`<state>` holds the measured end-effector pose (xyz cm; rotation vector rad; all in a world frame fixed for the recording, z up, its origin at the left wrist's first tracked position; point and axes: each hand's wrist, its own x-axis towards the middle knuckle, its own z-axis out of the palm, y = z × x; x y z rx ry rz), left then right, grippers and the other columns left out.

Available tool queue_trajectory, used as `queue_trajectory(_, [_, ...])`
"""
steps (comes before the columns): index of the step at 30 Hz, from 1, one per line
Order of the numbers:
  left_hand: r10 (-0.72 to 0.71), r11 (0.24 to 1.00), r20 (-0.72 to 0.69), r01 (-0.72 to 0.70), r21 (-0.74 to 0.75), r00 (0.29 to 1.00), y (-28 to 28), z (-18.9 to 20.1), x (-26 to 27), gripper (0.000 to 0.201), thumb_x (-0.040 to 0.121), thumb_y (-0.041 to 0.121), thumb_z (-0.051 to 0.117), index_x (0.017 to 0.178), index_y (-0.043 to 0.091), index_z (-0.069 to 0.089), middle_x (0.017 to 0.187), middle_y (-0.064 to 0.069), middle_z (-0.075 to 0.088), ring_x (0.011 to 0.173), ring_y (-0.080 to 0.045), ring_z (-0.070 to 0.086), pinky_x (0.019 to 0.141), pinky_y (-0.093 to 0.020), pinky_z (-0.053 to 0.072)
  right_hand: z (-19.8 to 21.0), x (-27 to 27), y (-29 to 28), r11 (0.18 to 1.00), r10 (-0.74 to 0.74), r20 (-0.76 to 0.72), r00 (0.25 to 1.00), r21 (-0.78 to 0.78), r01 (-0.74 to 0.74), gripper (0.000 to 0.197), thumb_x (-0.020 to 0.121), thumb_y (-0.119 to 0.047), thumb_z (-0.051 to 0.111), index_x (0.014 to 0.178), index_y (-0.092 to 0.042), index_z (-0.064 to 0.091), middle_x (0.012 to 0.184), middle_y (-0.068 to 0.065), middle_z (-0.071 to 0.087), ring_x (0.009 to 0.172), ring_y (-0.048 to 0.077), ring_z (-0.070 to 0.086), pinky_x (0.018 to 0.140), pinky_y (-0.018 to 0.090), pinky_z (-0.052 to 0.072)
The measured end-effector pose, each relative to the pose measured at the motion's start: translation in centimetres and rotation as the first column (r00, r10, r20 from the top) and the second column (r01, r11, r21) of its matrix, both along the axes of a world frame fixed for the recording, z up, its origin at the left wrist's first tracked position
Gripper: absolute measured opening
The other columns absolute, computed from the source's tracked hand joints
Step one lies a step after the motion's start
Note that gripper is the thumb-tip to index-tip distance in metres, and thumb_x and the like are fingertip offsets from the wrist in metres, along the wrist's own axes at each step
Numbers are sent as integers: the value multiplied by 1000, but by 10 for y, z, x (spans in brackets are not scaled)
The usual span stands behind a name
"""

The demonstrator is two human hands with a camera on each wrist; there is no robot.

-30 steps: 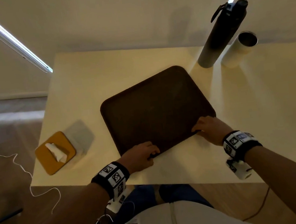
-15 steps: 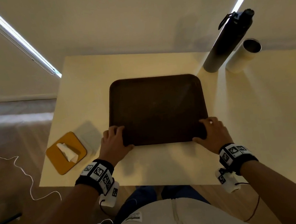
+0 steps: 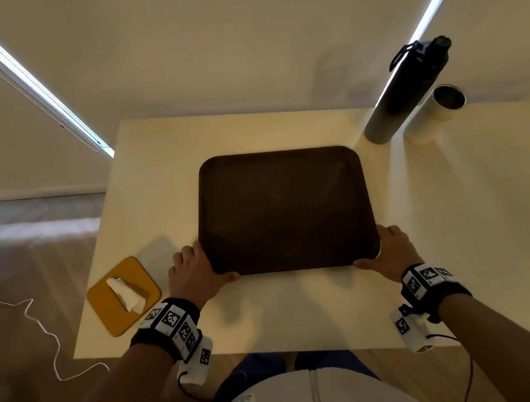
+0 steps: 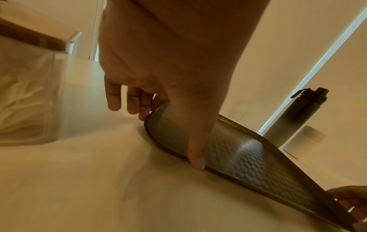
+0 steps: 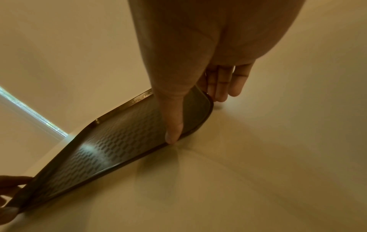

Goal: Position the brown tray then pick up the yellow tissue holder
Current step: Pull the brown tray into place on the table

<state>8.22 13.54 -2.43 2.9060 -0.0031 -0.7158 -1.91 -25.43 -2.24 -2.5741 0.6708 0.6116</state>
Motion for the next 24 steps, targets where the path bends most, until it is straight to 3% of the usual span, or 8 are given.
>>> queue_trajectory(15, [-8,999,-29,7,-44,1000,-11,6,117,115,60,70,79,148,14,30,140,-17,44,129,-39,38,103,-54,40,-1,91,-2,997,-76,15,997,11,75,94,58,-55,84,134,-18,43,129,13,48,119,37,46,99,51,42])
queue_trajectory(24, [-32,998,-5,31,-59,999,-7,1,115,118,61,72,77,150,15,27,139,-18,44,128,-39,40,103,-53,42,-2,88,-4,993,-107,17,994,47,106,95,59,-51,86,136,-18,42,131,13,47,121,37,44,102,51,40])
